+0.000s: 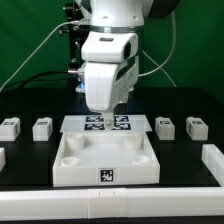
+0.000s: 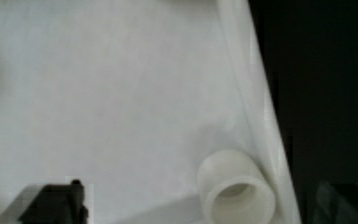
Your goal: Assemble one leg
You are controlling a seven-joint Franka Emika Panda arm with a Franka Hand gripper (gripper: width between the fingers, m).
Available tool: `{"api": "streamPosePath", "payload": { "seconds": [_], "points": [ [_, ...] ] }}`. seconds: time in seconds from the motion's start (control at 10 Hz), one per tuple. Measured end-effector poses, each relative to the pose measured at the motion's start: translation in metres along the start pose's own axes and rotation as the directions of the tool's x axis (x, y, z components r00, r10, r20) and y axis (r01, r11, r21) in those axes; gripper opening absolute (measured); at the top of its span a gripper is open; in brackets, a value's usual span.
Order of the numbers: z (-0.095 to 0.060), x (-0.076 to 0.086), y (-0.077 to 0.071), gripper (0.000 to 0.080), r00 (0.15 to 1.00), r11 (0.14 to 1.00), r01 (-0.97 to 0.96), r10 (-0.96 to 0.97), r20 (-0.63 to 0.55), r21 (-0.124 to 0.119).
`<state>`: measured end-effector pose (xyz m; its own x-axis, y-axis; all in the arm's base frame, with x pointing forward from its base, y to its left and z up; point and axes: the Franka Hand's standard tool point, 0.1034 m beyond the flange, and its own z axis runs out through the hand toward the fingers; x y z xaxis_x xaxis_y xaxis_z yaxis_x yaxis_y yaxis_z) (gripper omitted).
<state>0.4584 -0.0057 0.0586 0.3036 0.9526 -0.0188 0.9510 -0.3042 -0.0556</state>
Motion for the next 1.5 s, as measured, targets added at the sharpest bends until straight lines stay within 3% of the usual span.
{"api": "streamPosePath", "payload": {
  "seconds": [0.3,0.8,1.2,1.5],
  "points": [
    [0.011,-0.004,-0.007,0.065,0.991,0.991,0.134,-0.134,0.001,0.019],
    [0.012,-0.006,-0.007,0.065,0.991,0.991,0.131,-0.131,0.001,0.021],
    [0.029,-0.021,-0.009,0.065,0.941,0.941,0.338,-0.338,-0.009,0.019],
    [0.044,-0.039,-0.014,0.065,0.946,0.945,0.323,-0.323,-0.019,0.043]
  ]
}}
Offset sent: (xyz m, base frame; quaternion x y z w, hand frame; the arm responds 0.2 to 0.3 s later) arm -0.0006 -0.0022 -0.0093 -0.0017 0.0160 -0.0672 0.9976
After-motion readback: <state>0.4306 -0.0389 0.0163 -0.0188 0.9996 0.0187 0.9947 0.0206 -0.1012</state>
